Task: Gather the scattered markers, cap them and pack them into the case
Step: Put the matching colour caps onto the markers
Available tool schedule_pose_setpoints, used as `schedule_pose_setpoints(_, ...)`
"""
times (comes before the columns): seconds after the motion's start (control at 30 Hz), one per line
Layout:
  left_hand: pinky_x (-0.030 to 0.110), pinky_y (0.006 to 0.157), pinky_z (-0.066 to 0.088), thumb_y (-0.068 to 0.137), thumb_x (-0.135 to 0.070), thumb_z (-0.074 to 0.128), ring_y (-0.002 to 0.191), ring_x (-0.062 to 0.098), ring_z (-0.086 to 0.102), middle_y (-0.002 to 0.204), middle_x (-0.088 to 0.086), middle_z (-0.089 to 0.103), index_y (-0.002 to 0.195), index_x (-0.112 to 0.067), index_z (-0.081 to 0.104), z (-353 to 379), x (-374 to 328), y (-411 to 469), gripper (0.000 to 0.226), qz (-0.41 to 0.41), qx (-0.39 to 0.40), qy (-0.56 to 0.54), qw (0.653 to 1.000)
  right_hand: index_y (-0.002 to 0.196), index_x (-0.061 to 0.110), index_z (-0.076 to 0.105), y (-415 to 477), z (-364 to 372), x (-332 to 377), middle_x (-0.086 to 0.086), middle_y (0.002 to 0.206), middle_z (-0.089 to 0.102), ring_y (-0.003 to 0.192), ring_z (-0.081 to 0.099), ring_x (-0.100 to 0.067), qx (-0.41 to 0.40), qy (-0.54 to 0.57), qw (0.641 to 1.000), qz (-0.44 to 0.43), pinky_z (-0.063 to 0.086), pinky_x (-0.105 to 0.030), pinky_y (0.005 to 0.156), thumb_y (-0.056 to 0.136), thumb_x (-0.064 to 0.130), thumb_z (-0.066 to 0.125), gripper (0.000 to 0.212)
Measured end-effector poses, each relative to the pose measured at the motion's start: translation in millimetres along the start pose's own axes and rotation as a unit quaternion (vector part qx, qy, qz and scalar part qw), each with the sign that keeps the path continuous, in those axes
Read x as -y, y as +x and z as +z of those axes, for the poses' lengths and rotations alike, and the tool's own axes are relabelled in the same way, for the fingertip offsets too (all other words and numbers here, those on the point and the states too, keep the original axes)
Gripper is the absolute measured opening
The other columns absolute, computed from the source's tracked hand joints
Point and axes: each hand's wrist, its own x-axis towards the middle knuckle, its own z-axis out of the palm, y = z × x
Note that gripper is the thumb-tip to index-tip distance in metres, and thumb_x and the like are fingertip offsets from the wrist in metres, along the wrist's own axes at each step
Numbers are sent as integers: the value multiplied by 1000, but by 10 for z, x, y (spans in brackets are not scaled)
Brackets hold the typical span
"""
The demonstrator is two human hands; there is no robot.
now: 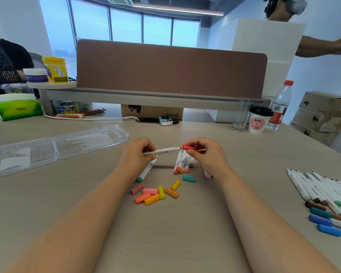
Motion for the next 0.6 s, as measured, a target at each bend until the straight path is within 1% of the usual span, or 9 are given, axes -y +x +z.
schedule_pose_setpoints(0.17,37,79,53,77,-13,73,82,16,58,83,-4,62,74,-30,57,22,13,6,24,13,2,2,1000,98,19,70,-9,11,8,10,92,61,88,54,-4,17,-8,1000,-1,41,-6,72,86,6,63,19)
schedule_pose_setpoints(0.27,33,78,51,77,-14,73,84,16,58,86,-4,63,80,-26,62,40,18,16,16,26,10,-6,1000,102,17,70,-8,24,22,6,94,62,88,54,-6,29,-10,1000,-3,42,-7,73,86,7,63,20)
schedule_pose_setpoints(0.3,31,78,51,78,-16,73,84,15,58,87,-4,64,85,-24,66,44,17,15,13,31,10,-10,999,100,18,69,-10,25,29,6,92,62,86,54,-5,28,-2,1000,-2,42,-7,72,86,8,63,18)
schedule_pose_setpoints(0.37,30,79,50,79,-17,72,85,13,58,91,-3,66,97,-19,70,52,18,13,18,38,5,-16,999,95,19,67,-10,14,40,5,88,63,81,54,-4,18,31,999,-6,44,-8,69,87,9,63,13)
schedule_pose_setpoints(0.47,28,80,50,80,-19,71,84,12,59,95,-1,70,107,-17,70,62,5,0,27,50,3,-26,998,92,15,64,-11,-7,67,-1,78,63,72,56,-10,19,82,996,-4,49,-17,67,91,10,57,9)
schedule_pose_setpoints(0.53,23,78,48,82,-21,69,82,9,58,96,-1,70,109,-17,69,67,-12,-3,28,53,11,-20,998,87,19,60,-17,-9,83,1,72,59,66,54,-9,24,82,996,0,48,-16,63,93,11,52,12)
schedule_pose_setpoints(0.6,18,73,46,84,-21,66,81,9,57,95,-1,70,111,-16,69,71,-34,-3,27,52,28,-16,998,80,23,57,-20,-6,90,2,69,56,64,51,-8,23,68,997,-2,46,-13,60,94,12,50,19)
